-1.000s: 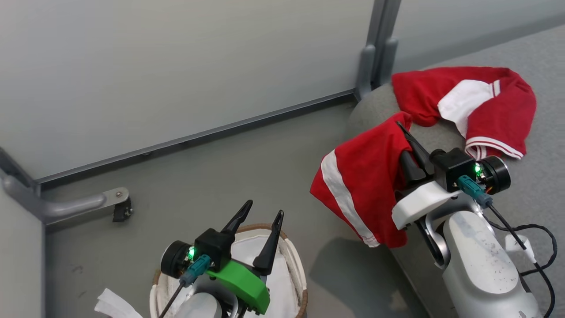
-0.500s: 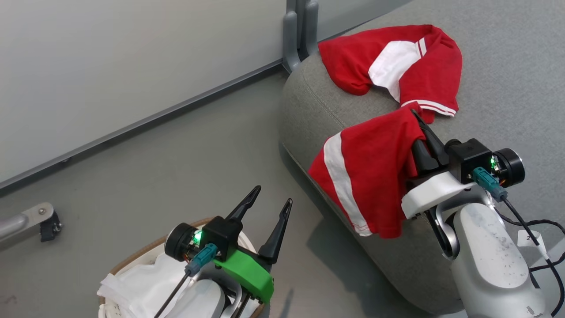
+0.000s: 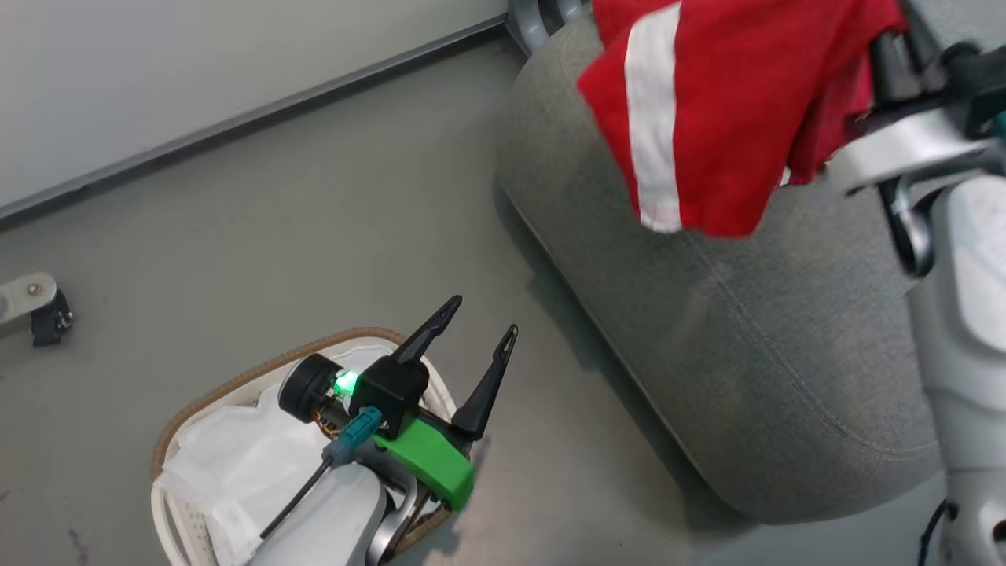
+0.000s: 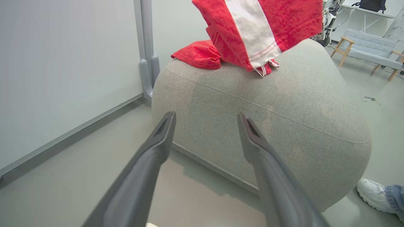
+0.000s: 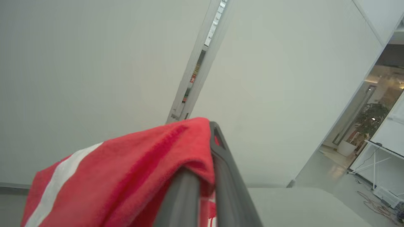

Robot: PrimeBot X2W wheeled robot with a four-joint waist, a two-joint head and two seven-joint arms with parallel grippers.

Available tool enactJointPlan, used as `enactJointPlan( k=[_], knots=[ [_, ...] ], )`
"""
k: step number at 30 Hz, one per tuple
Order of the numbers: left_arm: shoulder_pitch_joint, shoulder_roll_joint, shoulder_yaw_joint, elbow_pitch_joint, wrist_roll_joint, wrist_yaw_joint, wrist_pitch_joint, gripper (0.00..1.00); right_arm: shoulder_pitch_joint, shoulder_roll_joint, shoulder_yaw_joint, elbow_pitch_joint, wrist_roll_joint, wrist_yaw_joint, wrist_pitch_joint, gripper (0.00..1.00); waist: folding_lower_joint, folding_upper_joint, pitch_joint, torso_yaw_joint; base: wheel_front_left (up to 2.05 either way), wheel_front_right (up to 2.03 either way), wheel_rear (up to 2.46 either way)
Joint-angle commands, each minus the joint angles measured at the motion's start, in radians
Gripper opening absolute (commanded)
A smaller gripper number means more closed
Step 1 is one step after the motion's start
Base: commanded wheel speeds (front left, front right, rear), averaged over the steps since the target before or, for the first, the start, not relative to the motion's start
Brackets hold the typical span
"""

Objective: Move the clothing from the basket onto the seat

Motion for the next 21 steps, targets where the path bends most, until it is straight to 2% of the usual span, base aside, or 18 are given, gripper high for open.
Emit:
enactJointPlan(
  k=[1, 8, 14, 21],
  knots=[
    [-0.026, 0.016, -0.003, -0.004, 0.009, -0.003, -0.001, 1.00, -0.049, -0.029, -0.016, 0.007, -0.011, -0.001, -0.005, 0.00, 0.0000, -0.0001, 0.079, 0.065, 0.00, 0.00, 0.00],
    [-0.083, 0.056, -0.008, -0.032, 0.024, -0.003, -0.001, 1.00, -0.265, -0.157, -0.101, 0.099, -0.005, -0.001, -0.005, 0.00, 0.0000, -0.0001, 0.199, 0.123, 0.00, 0.00, 0.00],
    [-0.125, 0.081, -0.003, -0.058, 0.045, -0.003, -0.001, 1.00, -0.354, -0.239, -0.168, 0.193, -0.019, -0.001, -0.004, 0.00, 0.0000, -0.0001, 0.284, 0.140, 0.00, 0.00, 0.00],
    [-0.152, 0.097, -0.002, -0.069, 0.061, -0.003, -0.001, 1.00, -0.318, -0.247, -0.244, 0.258, -0.038, -0.001, -0.004, 0.00, 0.0000, -0.0001, 0.354, 0.127, 0.00, 0.00, 0.00]
  ],
)
